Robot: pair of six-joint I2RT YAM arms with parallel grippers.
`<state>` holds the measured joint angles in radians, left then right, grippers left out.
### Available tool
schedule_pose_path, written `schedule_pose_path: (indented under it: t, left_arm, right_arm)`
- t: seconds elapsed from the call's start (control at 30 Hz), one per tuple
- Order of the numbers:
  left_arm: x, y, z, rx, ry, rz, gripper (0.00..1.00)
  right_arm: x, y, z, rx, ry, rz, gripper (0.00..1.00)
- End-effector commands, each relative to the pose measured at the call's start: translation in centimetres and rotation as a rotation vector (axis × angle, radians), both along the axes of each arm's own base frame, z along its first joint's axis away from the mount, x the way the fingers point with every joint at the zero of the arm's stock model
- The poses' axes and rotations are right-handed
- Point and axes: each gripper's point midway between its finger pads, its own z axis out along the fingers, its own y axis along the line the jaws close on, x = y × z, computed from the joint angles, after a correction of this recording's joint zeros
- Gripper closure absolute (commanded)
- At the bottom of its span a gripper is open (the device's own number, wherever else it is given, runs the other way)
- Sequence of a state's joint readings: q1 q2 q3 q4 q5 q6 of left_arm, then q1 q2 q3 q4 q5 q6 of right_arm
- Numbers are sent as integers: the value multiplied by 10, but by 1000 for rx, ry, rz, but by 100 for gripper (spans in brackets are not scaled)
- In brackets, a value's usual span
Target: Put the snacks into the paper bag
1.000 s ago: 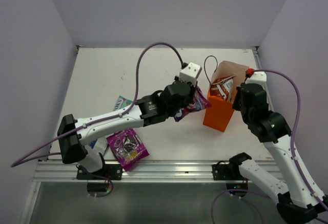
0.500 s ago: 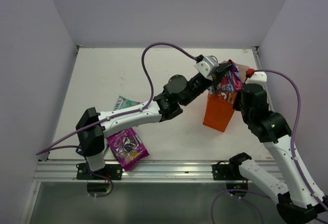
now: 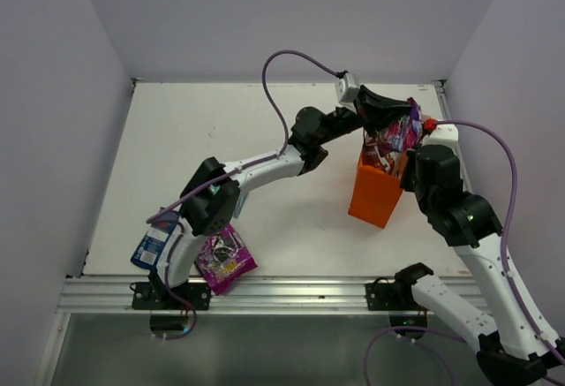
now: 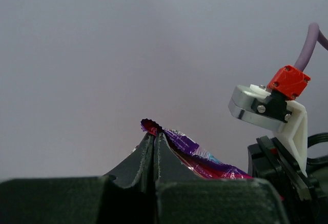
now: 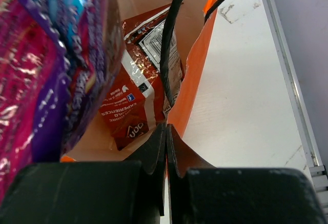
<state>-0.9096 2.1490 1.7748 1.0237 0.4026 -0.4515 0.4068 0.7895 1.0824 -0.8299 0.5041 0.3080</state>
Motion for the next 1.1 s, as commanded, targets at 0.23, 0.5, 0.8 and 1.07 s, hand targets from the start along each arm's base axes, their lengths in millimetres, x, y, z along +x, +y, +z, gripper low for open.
schedule_pose_path:
  t: [0.23,0.5,0.8,1.07]
  left_arm:
    - [-35,-3,-29,48,83,-390,100]
    - [-40,-7,-51,134,120,-426,45]
    - [-44,-1,-17,78,52,-410,1]
    - [-47,86,81,-45,-99,24,2]
  right_arm:
    - [4,2,8,0,-34,15,100]
    - [5,3,6,-3,-29,16,100]
    - [5,3,6,0,-26,17,100]
    - [3,3,6,3,-30,22,100]
